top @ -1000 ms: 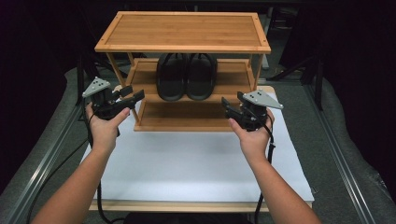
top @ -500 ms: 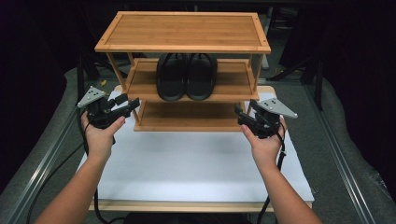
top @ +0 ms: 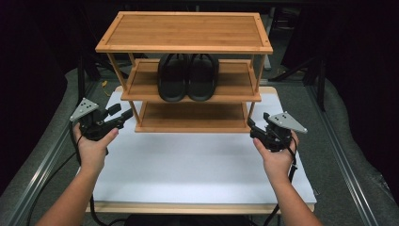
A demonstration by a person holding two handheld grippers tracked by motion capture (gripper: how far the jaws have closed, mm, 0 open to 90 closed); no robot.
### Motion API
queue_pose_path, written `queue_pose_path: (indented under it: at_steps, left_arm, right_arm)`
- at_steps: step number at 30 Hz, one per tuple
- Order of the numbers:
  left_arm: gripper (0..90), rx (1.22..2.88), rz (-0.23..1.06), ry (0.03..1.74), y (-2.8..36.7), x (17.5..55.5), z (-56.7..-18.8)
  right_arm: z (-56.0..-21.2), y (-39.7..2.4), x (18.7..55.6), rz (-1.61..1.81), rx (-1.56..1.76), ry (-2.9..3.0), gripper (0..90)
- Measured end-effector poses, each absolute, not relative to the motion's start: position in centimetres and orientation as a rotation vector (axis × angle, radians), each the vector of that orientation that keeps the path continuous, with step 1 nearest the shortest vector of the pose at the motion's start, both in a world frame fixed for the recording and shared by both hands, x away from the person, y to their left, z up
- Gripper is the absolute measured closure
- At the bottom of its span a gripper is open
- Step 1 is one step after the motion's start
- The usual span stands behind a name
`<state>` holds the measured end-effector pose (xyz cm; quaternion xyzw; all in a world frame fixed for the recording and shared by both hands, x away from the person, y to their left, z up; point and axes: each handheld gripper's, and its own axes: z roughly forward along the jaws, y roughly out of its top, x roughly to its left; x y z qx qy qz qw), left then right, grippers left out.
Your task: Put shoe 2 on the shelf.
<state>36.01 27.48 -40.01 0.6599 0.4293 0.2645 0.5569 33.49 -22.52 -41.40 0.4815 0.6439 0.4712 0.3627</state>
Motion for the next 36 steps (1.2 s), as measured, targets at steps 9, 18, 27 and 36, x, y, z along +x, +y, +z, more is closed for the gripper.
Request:
queue_pose_path:
  at_steps: [9, 18, 27, 36]
  left_arm:
    - [41.7, 1.584, 0.637, 1.043, 29.2, 35.1, -42.3]
    - [40.2, 1.624, 0.65, 1.084, 30.4, 34.5, -44.8]
    - [37.4, 1.675, 0.665, 1.096, 31.4, 33.6, -47.2]
    - [35.1, 1.67, 0.646, 1.173, 32.4, 33.2, -49.8]
  right_arm:
    - [-43.6, -24.3, 32.4, 1.198, 1.284, 1.656, 40.6]
    - [-45.5, -25.6, 31.2, 1.151, 1.335, 1.652, 40.5]
    - [-46.9, -26.9, 30.0, 1.167, 1.375, 1.66, 39.6]
    - [-49.4, -27.3, 30.0, 1.089, 1.438, 1.733, 34.0]
